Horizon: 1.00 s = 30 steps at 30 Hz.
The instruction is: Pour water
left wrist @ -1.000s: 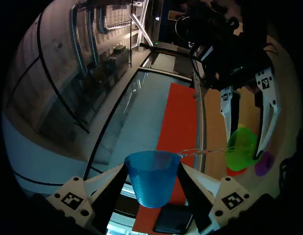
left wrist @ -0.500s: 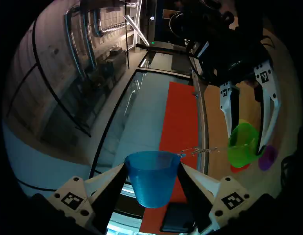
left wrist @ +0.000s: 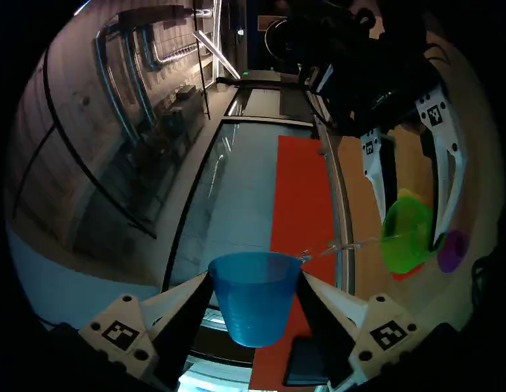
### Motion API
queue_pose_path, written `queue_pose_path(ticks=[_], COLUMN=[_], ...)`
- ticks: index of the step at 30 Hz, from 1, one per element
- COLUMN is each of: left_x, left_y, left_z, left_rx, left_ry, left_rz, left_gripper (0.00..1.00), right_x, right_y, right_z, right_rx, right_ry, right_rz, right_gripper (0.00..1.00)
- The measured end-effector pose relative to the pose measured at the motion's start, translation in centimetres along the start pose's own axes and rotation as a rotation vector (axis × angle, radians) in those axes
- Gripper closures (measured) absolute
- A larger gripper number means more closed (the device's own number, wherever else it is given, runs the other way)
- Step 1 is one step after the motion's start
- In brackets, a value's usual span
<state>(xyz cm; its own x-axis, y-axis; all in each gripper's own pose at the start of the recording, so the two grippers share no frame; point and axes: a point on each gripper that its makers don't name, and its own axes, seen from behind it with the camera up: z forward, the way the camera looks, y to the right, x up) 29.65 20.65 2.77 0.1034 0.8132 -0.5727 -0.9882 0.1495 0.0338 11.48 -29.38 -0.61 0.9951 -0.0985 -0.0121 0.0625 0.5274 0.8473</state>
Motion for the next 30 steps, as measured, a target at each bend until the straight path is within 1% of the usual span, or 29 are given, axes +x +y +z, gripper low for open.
queue_pose_path(ticks=[6,15,24,30], left_x=[0.4,0.7,1.3,1.7], left_y=[-0.1,-0.3,-0.3,-0.2], left_z=[0.0,-0.1,-0.2,-0.1], left_rx=[0.007,0.023,0.042,0.051], left_ry=[0.005,0.01,0.02,0.029], left_rz=[0.047,0.1,0.179,0.216], left_gripper=[0.14,0.14,0.14,0.14], right_x=[0.0,0.2,0.1,0.0], right_y=[0.1,0.2,0.3,0.4], right_z=[0.0,-0.2,-0.2,-0.2], right_rx=[-0.004,-0.007,-0.011,-0.013], right_ry=[0.004,0.006,0.009,0.01], right_rz=[0.002,0.001,0.001,0.001], right_gripper=[0.09,0.09,0.09,0.09])
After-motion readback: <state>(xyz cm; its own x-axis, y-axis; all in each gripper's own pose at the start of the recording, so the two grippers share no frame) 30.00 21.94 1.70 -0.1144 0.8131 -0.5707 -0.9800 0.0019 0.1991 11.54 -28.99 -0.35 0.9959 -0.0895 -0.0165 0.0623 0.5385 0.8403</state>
